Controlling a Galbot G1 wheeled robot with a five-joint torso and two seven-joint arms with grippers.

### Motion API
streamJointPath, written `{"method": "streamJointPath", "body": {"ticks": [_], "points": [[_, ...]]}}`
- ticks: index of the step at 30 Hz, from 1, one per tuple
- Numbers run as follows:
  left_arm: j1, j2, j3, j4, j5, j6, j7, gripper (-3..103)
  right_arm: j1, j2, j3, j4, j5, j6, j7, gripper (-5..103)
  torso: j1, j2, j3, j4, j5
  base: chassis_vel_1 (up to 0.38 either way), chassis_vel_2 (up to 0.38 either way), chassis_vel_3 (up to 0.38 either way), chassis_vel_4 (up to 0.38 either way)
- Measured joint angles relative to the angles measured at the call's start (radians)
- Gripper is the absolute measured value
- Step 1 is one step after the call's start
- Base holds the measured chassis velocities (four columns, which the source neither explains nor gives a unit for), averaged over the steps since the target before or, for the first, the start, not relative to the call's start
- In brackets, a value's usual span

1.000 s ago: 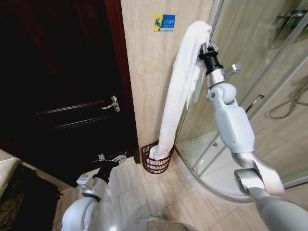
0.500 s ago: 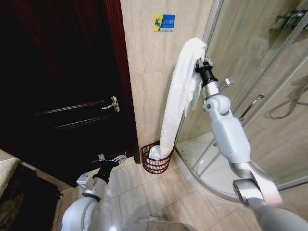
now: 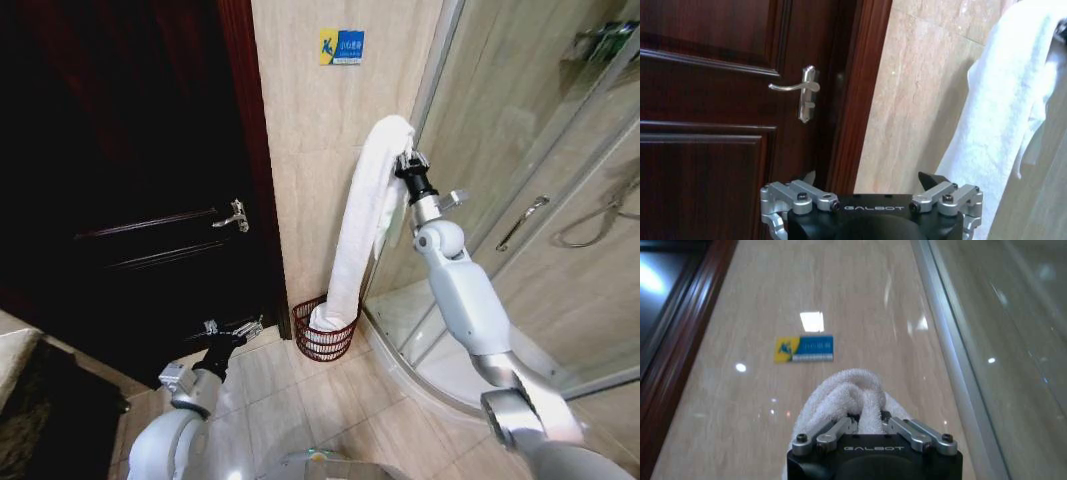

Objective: Discard the used towel into the hamper.

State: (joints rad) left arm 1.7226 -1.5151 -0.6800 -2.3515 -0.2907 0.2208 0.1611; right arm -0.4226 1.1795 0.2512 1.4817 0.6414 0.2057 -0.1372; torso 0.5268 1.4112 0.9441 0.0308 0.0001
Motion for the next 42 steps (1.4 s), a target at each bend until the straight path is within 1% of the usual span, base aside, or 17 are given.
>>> {"method": "streamJointPath", "body": {"ticks": [7, 19, 22, 27, 30, 33, 42], "points": [[0.0, 0.0, 0.0, 0.0, 0.0, 0.0, 0.0, 100, -0.048, -0.002, 0.003, -0.009, -0.001, 0.007, -0.007, 14, 0.0, 0.0, 0.0, -0.0001, -0.0001, 0.0, 0.0, 0.0, 0.0], [0.0, 0.0, 0.0, 0.0, 0.0, 0.0, 0.0, 100, -0.114, 0.019, -0.007, -0.036, -0.026, 0.022, -0.025, 14, 0.0, 0.0, 0.0, 0.0, -0.0002, 0.0, 0.0, 0.0, 0.0], [0.0, 0.0, 0.0, 0.0, 0.0, 0.0, 0.0, 100, -0.137, 0.024, -0.011, -0.057, -0.011, 0.023, -0.042, 14, 0.0, 0.0, 0.0, 0.0, -0.0001, 0.0, 0.0, 0.0, 0.0], [0.0, 0.0, 0.0, 0.0, 0.0, 0.0, 0.0, 100, -0.158, 0.032, -0.015, -0.072, -0.008, 0.023, -0.049, 14, 0.0, 0.0, 0.0, 0.0, -0.0002, 0.0, 0.0, 0.0, 0.0], [0.0, 0.0, 0.0, 0.0, 0.0, 0.0, 0.0, 100, -0.171, 0.037, -0.018, -0.087, 0.003, 0.025, -0.073, 14, 0.0, 0.0, 0.0, 0.0, 0.0, 0.0, 0.0, 0.0, 0.0], [0.0, 0.0, 0.0, 0.0, 0.0, 0.0, 0.0, 100, -0.179, 0.048, -0.017, -0.134, -0.004, 0.039, -0.097, 14, 0.0, 0.0, 0.0, 0.0, -0.0001, 0.0, 0.0, 0.0, 0.0], [0.0, 0.0, 0.0, 0.0, 0.0, 0.0, 0.0, 100, -0.165, 0.063, -0.034, -0.231, -0.021, 0.066, -0.118, 14, 0.0, 0.0, 0.0, 0.0, -0.0001, 0.0, 0.0, 0.0, 0.0]]}}
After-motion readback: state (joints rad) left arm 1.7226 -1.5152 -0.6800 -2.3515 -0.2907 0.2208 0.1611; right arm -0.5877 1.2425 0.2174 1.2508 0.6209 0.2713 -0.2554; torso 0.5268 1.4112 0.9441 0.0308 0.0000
